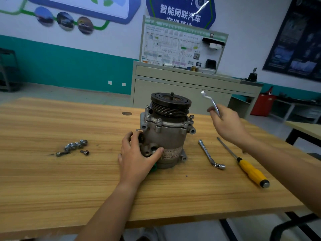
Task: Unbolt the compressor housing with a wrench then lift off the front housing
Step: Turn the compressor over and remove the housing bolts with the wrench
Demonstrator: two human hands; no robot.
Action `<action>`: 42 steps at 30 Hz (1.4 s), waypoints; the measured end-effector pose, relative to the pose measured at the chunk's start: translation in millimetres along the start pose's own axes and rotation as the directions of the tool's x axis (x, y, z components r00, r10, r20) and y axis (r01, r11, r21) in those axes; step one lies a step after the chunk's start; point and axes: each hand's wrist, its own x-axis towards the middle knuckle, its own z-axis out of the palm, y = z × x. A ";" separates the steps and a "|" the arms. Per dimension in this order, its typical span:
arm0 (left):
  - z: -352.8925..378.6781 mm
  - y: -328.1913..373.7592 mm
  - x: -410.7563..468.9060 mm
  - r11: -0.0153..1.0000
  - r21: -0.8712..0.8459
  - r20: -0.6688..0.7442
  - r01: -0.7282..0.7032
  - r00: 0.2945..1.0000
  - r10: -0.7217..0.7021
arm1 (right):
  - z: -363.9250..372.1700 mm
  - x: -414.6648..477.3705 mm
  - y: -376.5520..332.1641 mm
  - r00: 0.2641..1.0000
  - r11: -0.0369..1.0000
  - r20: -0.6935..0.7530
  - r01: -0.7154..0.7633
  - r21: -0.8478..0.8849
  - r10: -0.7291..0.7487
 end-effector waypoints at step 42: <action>-0.1 -1.8 0.4 1.000 -0.002 0.009 0.009 1.000 -0.009 | 9.7 65.2 -7.5 0.822 0.369 0.477 0.567 -0.737 -0.310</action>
